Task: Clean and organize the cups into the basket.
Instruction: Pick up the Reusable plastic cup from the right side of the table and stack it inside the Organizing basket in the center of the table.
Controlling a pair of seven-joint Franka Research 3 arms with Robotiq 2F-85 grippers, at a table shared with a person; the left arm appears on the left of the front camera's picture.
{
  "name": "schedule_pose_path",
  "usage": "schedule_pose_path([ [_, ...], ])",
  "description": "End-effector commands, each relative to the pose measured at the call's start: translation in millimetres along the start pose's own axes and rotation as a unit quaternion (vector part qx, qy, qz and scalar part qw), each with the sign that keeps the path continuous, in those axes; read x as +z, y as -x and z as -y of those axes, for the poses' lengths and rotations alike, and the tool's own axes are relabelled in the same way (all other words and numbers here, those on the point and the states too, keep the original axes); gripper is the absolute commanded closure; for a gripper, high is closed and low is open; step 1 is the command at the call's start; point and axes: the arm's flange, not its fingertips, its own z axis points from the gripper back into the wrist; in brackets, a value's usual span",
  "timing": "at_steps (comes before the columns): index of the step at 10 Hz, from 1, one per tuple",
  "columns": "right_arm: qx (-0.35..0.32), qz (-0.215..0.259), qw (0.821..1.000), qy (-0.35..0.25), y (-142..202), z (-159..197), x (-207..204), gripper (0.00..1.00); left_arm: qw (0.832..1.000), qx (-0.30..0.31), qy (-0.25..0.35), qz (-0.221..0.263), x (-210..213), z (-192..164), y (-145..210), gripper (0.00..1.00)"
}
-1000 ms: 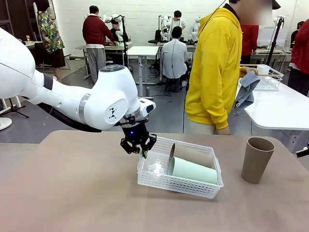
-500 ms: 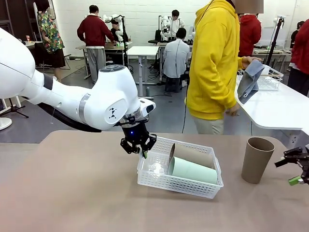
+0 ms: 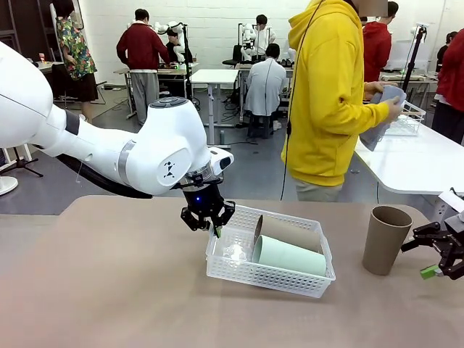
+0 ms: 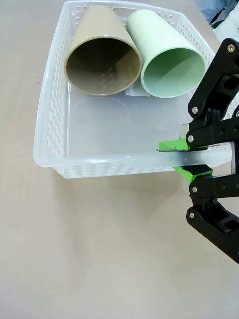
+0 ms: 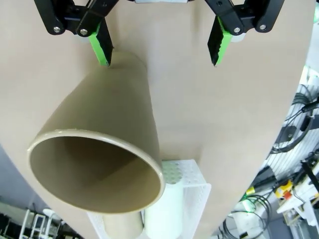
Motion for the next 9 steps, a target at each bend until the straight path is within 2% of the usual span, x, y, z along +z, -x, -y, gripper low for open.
schedule_pose_path([
  [1,0.001,0.016,1.000,0.023,1,3,-3,0.00,1.000,-0.003,0.001,0.001,1,1,0,1.00],
  [3,-0.005,0.057,0.998,0.003,-3,5,-8,0.00,1.000,-0.003,0.001,0.001,1,1,0,1.00],
  [5,-0.009,0.073,0.997,-0.004,-5,9,-14,0.00,1.000,-0.003,0.001,0.001,1,1,0,1.00],
  [9,-0.029,0.092,0.995,0.020,5,23,-15,0.00,1.000,-0.003,0.001,0.001,1,1,0,1.00],
])
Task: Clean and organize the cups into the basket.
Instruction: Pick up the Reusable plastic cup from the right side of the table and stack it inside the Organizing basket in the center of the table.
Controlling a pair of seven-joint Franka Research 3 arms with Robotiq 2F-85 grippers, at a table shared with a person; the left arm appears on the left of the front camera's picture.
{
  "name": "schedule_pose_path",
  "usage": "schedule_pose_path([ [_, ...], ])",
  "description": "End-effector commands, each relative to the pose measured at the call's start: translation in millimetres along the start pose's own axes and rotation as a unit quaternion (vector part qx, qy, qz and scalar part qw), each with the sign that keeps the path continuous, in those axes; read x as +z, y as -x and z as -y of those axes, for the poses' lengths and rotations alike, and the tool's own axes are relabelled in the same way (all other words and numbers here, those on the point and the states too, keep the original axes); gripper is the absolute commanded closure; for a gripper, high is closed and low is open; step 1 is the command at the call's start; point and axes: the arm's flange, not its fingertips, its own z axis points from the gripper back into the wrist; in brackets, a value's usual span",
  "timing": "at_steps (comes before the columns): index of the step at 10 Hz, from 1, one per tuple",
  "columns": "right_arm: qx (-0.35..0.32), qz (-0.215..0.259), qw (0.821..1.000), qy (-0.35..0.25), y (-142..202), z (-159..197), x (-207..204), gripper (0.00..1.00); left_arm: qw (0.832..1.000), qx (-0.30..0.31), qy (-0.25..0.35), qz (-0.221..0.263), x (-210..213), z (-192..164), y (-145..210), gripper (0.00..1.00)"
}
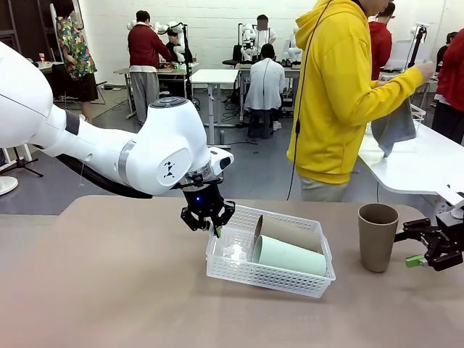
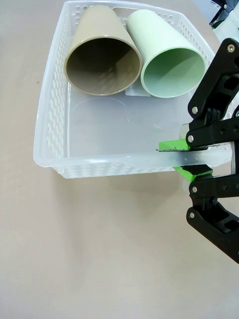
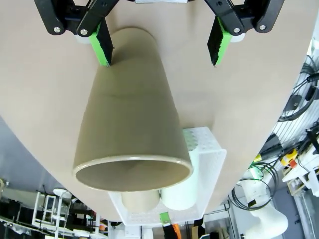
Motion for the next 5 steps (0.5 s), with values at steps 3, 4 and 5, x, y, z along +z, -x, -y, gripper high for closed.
schedule_pose_path([
  [3,-0.002,0.018,1.000,0.021,3,9,5,0.00,1.000,-0.003,0.001,0.001,1,1,0,1.00],
  [4,-0.003,0.023,0.999,0.026,3,13,5,0.00,1.000,-0.003,0.001,0.001,1,1,0,1.00],
  [5,-0.004,0.028,0.999,0.031,4,18,4,0.00,1.000,-0.003,0.001,0.001,1,1,0,1.00],
])
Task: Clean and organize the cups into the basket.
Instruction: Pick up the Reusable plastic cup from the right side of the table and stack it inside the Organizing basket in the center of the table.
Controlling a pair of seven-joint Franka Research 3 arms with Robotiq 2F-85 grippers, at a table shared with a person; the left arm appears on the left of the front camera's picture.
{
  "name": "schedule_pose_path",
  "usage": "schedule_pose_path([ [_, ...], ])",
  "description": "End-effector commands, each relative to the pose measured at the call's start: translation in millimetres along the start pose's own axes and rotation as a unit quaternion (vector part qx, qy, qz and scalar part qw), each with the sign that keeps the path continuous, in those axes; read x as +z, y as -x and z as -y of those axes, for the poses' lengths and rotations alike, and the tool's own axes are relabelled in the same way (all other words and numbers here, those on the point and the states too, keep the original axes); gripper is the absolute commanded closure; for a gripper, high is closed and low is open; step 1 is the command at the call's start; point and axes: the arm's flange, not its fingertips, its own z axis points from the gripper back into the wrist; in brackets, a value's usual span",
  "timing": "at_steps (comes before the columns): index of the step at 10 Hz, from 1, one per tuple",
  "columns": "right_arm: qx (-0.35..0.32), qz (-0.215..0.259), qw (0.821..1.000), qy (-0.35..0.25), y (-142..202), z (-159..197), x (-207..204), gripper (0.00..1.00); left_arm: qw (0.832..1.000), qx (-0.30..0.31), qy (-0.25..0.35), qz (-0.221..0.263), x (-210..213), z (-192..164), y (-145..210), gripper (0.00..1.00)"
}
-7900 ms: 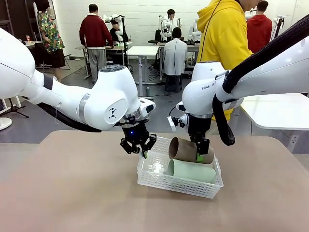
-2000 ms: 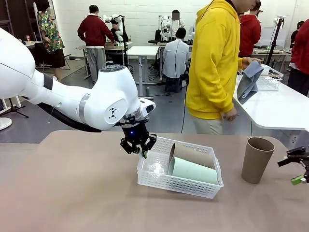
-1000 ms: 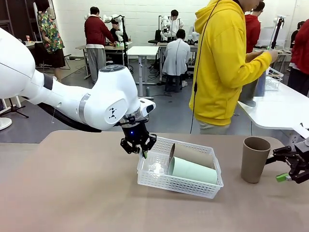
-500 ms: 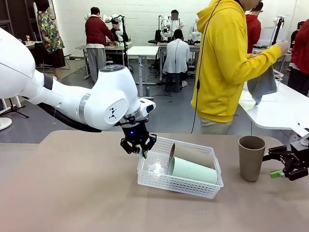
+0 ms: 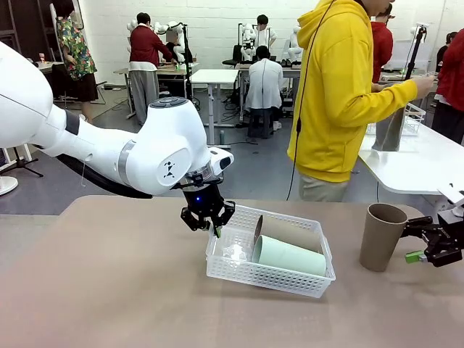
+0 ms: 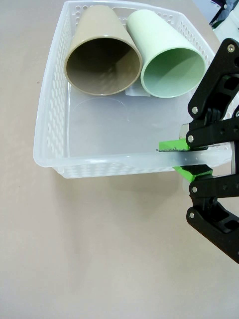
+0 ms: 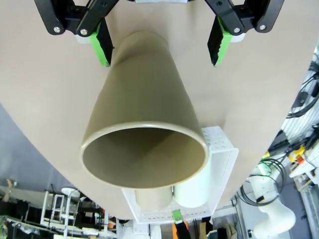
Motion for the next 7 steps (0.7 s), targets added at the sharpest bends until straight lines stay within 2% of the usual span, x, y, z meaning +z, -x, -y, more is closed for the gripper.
schedule_pose_path([
  [1,-0.002,0.026,1.000,0.011,1,11,-6,0.00,1.000,-0.003,0.001,0.001,1,1,0,1.00],
  [7,-0.005,0.016,1.000,-0.013,4,25,-45,0.00,1.000,-0.003,0.001,0.001,1,1,0,1.00],
])
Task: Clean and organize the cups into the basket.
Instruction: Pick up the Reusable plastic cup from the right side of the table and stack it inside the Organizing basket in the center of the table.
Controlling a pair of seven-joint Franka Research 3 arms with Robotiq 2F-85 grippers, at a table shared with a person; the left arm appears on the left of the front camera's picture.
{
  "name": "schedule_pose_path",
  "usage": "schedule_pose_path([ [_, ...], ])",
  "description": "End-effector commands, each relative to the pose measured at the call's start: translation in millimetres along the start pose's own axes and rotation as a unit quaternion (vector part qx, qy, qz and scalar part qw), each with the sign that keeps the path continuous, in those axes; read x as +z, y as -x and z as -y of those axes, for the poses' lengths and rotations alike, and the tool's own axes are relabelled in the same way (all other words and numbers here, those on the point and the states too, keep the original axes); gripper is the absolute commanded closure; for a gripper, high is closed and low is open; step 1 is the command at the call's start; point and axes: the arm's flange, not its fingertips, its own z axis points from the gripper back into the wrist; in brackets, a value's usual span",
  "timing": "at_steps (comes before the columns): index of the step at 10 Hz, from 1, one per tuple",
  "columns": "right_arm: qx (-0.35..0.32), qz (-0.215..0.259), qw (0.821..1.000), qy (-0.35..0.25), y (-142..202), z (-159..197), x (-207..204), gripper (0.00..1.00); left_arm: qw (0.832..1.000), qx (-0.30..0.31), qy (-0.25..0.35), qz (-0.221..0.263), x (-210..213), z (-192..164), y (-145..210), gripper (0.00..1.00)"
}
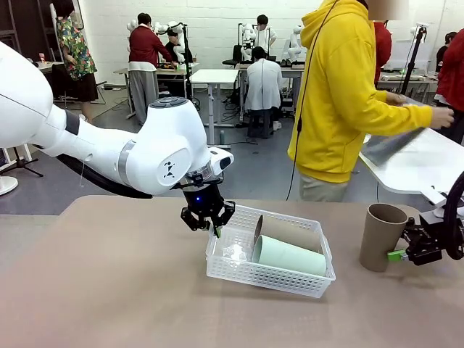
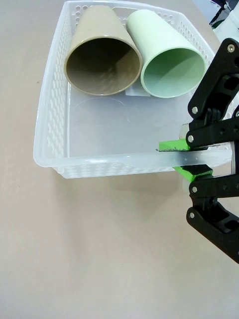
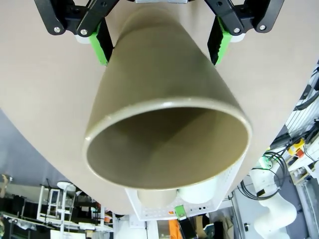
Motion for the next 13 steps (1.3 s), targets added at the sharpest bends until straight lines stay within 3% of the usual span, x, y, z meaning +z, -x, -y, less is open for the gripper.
schedule_pose_path([
  [1,0.001,-0.001,1.000,0.003,-2,11,-13,0.00,1.000,-0.003,0.001,0.001,1,1,0,1.00],
  [2,0.003,-0.002,1.000,0.000,-2,12,-18,0.00,1.000,-0.003,0.001,0.001,1,1,0,1.00],
  [5,0.011,-0.010,1.000,-0.007,-4,10,-20,0.88,1.000,-0.003,0.001,0.001,1,1,0,1.00],
  [6,0.020,-0.024,1.000,0.001,-6,7,-19,1.00,1.000,-0.003,0.001,0.001,1,1,0,1.00],
  [8,0.048,-0.039,0.998,0.000,-36,-14,-15,1.00,1.000,-0.003,0.001,0.001,1,1,0,1.00],
  [10,0.007,-0.068,0.994,-0.083,-133,-68,-9,1.00,1.000,-0.003,0.001,0.001,1,1,0,1.00],
  [11,0.013,-0.087,0.993,-0.082,-190,-94,1,1.00,1.000,-0.003,0.001,0.001,1,1,0,1.00],
  [13,0.017,-0.106,0.992,-0.067,-250,-121,14,1.00,1.000,-0.003,0.001,0.001,1,1,0,1.00],
])
